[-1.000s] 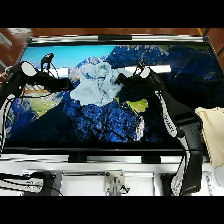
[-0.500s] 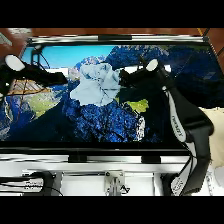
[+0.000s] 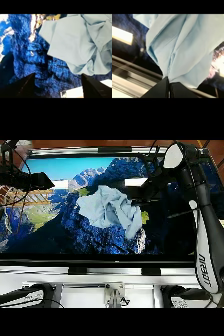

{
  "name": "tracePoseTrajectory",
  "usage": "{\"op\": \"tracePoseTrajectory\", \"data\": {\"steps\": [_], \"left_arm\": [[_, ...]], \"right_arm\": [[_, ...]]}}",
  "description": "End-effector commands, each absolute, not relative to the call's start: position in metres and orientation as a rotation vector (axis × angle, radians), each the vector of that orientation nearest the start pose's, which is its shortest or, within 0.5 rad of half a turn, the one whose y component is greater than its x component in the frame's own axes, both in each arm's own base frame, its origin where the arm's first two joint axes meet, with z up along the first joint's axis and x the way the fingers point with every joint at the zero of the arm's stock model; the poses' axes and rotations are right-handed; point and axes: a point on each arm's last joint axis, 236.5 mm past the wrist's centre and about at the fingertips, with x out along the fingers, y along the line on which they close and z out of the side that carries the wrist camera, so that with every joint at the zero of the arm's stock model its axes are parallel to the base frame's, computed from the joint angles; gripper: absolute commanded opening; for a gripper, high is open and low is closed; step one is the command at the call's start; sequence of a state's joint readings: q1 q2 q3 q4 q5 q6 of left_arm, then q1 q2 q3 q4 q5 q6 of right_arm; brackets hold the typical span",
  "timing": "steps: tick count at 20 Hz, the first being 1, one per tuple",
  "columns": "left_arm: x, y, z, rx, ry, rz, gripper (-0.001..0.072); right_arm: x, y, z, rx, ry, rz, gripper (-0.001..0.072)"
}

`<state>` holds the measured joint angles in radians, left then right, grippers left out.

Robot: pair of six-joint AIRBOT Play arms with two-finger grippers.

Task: Fold the shirts.

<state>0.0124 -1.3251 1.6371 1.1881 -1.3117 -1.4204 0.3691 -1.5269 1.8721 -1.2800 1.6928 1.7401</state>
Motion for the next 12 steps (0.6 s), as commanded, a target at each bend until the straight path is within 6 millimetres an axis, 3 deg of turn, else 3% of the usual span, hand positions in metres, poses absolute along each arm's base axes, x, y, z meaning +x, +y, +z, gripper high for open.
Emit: {"op": "tracePoseTrajectory", "data": {"steps": [1,3,5,6,7,8,12], "left_arm": [[0.426,-0.098,0.154,-0.143,1.015,-0.408,0.068],[0.42,-0.121,0.121,-0.135,1.088,-0.453,0.0681],[0.414,-0.158,0.09,-0.103,1.136,-0.55,0.0681],[0.414,-0.177,0.075,-0.077,1.152,-0.584,0.0683],[0.417,-0.194,0.063,-0.058,1.155,-0.61,0.0686],[0.421,-0.211,0.051,-0.047,1.15,-0.626,0.0689],[0.439,-0.268,0.014,-0.039,1.091,-0.665,0.0689]], "right_arm": [[0.343,0.171,0.122,-0.098,1.464,0.273,0.0058],[0.335,0.145,0.1,-0.166,1.54,0.169,0.0057],[0.333,0.121,0.082,-0.228,1.58,0.071,0.0076],[0.332,0.113,0.076,-0.244,1.592,0.042,0.0236],[0.333,0.107,0.073,-0.251,1.595,0.021,0.0529],[0.336,0.103,0.074,-0.249,1.584,0.008,0.0622],[0.346,0.101,0.082,-0.203,1.54,-0.002,0.0622]]}}
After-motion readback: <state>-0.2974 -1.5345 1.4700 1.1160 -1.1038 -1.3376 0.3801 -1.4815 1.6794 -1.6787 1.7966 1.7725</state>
